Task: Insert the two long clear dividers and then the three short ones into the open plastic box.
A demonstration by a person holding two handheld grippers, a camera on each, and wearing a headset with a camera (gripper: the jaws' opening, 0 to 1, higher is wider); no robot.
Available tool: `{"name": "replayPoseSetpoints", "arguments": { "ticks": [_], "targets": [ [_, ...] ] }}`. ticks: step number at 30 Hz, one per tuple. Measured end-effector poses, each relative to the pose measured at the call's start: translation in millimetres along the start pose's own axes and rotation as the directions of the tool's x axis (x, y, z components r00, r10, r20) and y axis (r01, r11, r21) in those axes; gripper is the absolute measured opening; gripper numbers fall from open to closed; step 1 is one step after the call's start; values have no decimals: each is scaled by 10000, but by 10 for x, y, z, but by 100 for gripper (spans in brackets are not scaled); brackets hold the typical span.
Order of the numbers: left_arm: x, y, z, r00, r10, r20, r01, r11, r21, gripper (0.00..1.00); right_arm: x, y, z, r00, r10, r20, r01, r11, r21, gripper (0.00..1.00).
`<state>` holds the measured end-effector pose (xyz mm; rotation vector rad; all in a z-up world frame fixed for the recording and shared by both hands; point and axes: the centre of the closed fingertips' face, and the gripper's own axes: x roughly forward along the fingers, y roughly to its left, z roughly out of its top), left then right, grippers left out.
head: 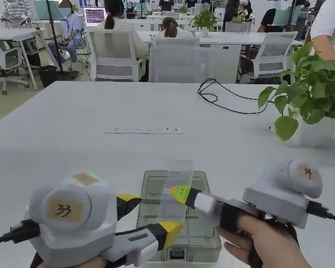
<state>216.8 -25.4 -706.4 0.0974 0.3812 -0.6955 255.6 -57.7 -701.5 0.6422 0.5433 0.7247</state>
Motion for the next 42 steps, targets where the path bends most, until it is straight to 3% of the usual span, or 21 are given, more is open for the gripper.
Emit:
{"name": "replayPoseSetpoints", "arguments": {
  "ticks": [2,7,10,13,17,22,28,33,34,37,42],
  "targets": [
    [-17,20,-5,10000,3,80,-4,10000,96,60,-26,-55,-25,9988,-250,-425,257,9995,167,7],
    [-30,49,-10,9999,45,139,-49,9995,308,71,-65,-202,-16,9923,-837,-910,852,9963,130,7],
    [-38,67,-13,9999,61,126,-68,9986,532,78,-94,-284,-24,9846,-1188,-1286,1238,9918,321,7],
    [-45,97,-33,9999,153,66,-158,9963,845,83,-124,-388,-56,9690,-1679,-1810,1761,9839,300,6],
    [-52,124,-50,9998,175,50,-179,9962,849,86,-143,-477,-87,9495,-2097,-2334,2245,9737,384,6],
    [-60,178,-85,9996,263,-63,-256,9952,942,90,-127,-551,-152,9272,-2365,-2904,2636,9629,575,6],
    [-85,215,-109,9995,284,-113,-270,9939,1069,97,-86,-624,-233,8944,-2640,-3611,3077,9490,684,6],
    [-105,229,-109,9996,261,-87,-249,9926,1189,100,-58,-655,-244,8720,-2860,-3972,3304,9427,466,6],
    [-109,227,-108,9997,248,-73,-238,9926,1187,100,-60,-674,-247,8626,-2972,-4094,3444,9377,450,6],
    [-115,229,-110,9997,242,-80,-230,9915,1283,100,-47,-703,-245,8488,-3115,-4271,3602,9322,360,6],
    [-121,244,-119,9995,297,-72,-285,9911,1298,100,-22,-757,-255,8183,-3401,-4634,3953,9183,241,6]
  ]
}}
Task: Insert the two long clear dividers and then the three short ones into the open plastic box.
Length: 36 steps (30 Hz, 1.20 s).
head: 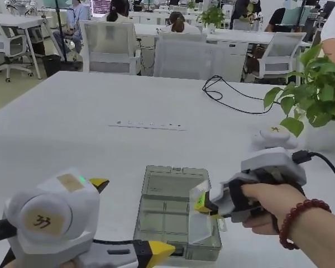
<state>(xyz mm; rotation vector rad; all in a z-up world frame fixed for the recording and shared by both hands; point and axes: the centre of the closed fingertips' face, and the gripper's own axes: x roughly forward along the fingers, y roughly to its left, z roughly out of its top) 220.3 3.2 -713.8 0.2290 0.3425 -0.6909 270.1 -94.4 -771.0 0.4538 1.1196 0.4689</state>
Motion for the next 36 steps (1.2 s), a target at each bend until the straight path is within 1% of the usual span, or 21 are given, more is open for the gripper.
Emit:
{"name": "replayPoseSetpoints", "arguments": {
  "ticks": [2,3,6,10,13,17,21,23,29,34,36],
  "targets": [
    [-8,22,-3,9999,134,0,-134,9999,1,100,13,-38,-3,9995,-243,-200,245,9997,77,6],
    [-13,29,-3,9999,168,17,-168,9999,22,100,20,-47,11,9995,-264,-191,266,9996,115,6],
    [-22,40,-11,9997,236,9,-236,9997,26,100,41,-73,14,9987,-352,-371,362,9990,253,6],
    [-28,43,-40,9996,254,-98,-253,9997,61,100,81,-130,5,9964,-585,-611,605,9977,314,6],
    [-34,42,-43,9996,258,-63,-257,9997,23,99,106,-142,7,9960,-562,-691,592,9974,419,6],
    [-34,36,-66,9996,238,-146,-238,9997,17,98,147,-175,13,9931,-726,-922,769,9961,439,6],
    [-40,29,-81,9996,227,-192,-228,9997,-26,97,183,-187,0,9914,-735,-1086,805,9949,609,6],
    [-45,33,-82,9995,239,-203,-239,9997,-12,97,205,-201,-7,9893,-830,-1202,904,9942,576,6],
    [-72,70,-69,9993,318,-174,-318,9995,-21,96,260,-236,-40,9853,-917,-1438,1036,9916,775,6],
    [-87,103,-69,9991,392,-165,-393,9992,-3,96,290,-246,-49,9851,-882,-1475,1031,9900,965,6],
    [-89,111,-72,9991,398,-171,-399,9992,-32,95,308,-268,-60,9828,-995,-1553,1149,9889,937,6]
  ]
}}
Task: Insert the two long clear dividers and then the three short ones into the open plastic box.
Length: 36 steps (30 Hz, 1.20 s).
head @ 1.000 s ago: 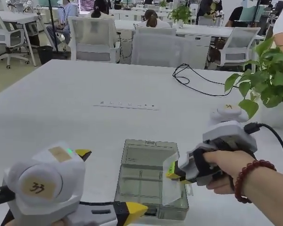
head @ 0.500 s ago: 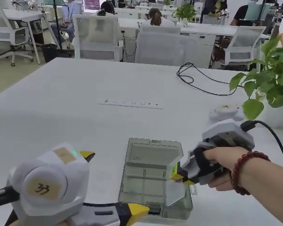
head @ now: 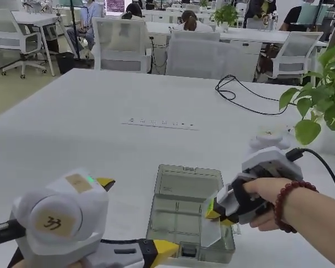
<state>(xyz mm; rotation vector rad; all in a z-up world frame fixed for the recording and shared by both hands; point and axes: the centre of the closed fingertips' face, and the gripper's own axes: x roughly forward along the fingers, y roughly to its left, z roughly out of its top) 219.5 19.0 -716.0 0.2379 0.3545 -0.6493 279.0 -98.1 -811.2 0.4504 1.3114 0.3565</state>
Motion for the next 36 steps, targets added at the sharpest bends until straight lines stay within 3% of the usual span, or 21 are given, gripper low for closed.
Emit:
{"name": "replayPoseSetpoints", "arguments": {
  "ticks": [11,20,32,36],
  "targets": [
    [-15,29,-27,9999,82,-72,-82,10000,-51,94,21,-4,-8,9997,-98,-219,98,10000,3,7],
    [-22,44,-31,9998,141,-106,-142,9999,-91,94,38,29,-12,9981,-513,-345,480,9948,-900,7],
    [-55,48,-52,9997,213,-135,-215,9997,-145,93,22,7,0,9971,-631,-426,590,9939,-931,7],
    [-57,48,-46,9997,216,-120,-217,9997,-135,93,31,8,6,9944,-1011,-306,956,9844,-1480,7]
  ]
}}
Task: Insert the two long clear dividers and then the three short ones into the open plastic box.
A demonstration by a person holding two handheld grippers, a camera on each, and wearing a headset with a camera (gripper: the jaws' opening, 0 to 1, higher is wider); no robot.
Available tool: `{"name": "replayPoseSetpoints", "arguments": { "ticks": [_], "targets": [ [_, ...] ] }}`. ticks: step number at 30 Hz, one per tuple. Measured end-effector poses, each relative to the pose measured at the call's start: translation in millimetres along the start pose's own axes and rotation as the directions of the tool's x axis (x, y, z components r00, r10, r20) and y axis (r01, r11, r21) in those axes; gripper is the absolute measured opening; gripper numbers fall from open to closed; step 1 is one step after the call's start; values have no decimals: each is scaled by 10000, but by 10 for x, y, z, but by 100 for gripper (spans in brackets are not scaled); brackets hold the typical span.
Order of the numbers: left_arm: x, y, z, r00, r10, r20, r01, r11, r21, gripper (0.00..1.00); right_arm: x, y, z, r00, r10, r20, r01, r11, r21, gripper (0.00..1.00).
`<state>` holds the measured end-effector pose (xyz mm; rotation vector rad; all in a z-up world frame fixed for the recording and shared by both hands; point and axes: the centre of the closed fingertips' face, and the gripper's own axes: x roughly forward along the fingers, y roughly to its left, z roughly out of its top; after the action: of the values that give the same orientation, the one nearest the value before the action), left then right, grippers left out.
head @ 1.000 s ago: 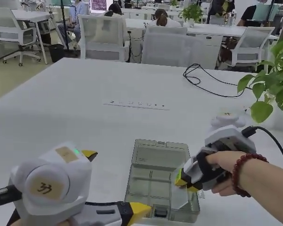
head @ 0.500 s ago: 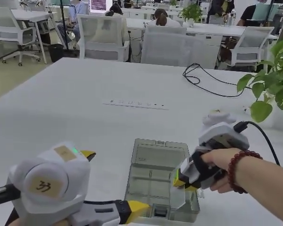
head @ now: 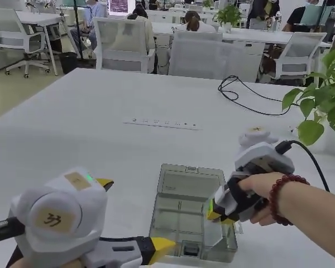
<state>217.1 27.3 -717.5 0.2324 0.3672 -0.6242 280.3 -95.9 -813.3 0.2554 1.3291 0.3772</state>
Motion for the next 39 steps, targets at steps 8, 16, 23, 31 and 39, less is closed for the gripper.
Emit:
{"name": "replayPoseSetpoints", "arguments": {
  "ticks": [8,16,23,31,39],
  "targets": [
    [4,12,-11,10000,59,-48,-60,9999,-126,91,15,55,16,9899,-1384,307,1417,9592,-2447,7],
    [-28,18,-28,9999,131,-89,-132,9998,-129,90,115,84,33,9739,-2216,499,2253,9140,-3375,7],
    [-41,34,-34,9998,179,-74,-180,9997,-170,90,155,63,19,9698,-2397,450,2405,9090,-3405,7],
    [-61,37,-30,9998,211,-47,-212,9996,-211,90,243,20,-17,9654,-2548,557,2579,9006,-3498,7],
    [-79,58,-35,9996,292,-68,-294,9993,-243,89,239,14,-18,9668,-2490,572,2535,9069,-3364,8]
  ]
}}
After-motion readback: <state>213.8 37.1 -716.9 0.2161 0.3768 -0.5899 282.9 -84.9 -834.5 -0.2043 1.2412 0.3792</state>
